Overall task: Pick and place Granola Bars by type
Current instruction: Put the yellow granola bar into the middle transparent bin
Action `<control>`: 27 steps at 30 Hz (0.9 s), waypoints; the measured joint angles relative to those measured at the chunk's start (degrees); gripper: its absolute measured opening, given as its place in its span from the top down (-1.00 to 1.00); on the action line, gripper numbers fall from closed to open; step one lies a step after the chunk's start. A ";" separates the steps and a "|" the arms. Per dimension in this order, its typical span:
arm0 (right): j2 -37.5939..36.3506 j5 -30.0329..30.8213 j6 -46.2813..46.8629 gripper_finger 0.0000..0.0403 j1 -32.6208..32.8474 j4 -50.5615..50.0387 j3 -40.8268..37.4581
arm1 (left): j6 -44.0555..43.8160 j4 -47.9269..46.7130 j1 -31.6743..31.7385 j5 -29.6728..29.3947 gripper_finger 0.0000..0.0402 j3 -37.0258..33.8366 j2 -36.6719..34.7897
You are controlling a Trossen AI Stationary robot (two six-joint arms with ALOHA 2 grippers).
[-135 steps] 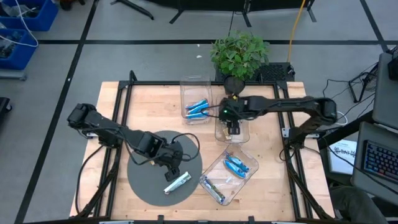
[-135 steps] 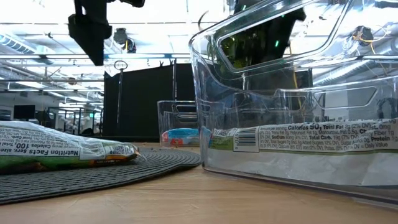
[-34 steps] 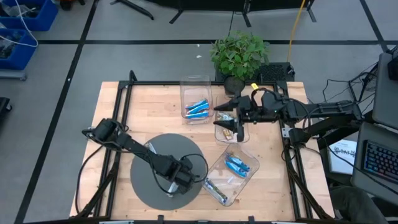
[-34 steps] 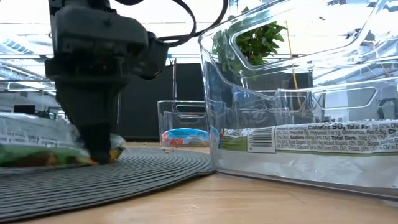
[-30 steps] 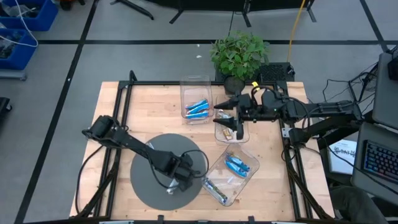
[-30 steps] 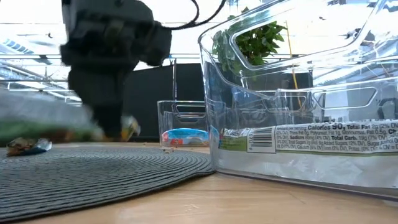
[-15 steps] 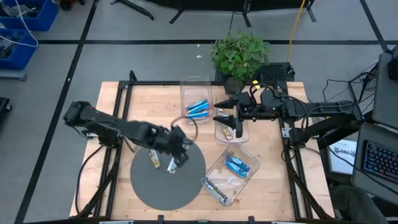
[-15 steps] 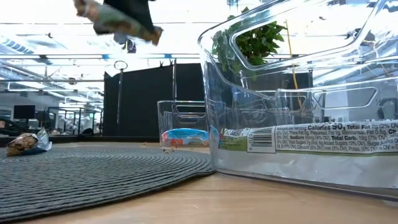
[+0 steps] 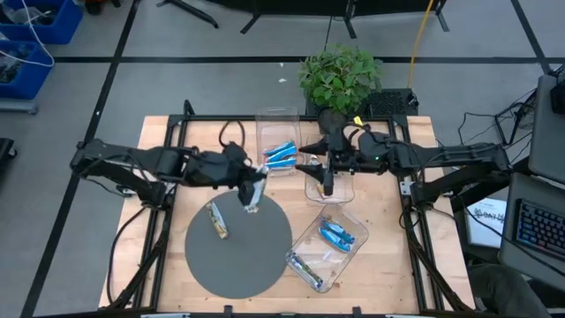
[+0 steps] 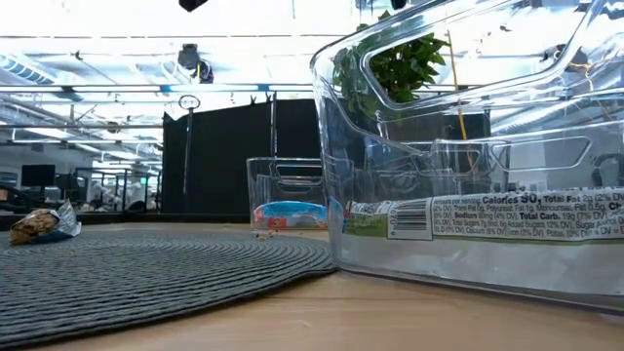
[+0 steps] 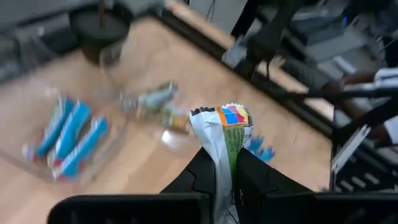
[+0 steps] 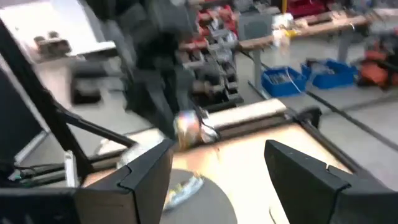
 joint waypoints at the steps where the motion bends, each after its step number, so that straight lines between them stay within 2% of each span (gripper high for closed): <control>1: 0.16 0.54 0.58 -0.23 0.07 -0.38 -0.01 | 1.22 1.29 0.34 -0.37 0.83 0.00 -0.26; 9: 3.35 4.17 2.36 -0.23 0.96 3.10 -0.03 | 18.30 15.87 1.07 -3.37 0.84 0.07 -0.36; 17: 4.35 7.04 3.84 -0.23 1.93 7.63 -0.03 | 36.58 25.51 1.26 -7.52 0.85 0.07 -0.34; 23: 4.58 8.06 4.66 -0.23 2.54 9.81 0.76 | 40.85 31.21 2.36 -7.16 0.85 0.07 -0.34; 27: 5.36 10.34 1.93 -0.23 3.69 9.89 3.04 | 41.04 33.67 3.64 -5.79 0.85 0.07 -0.34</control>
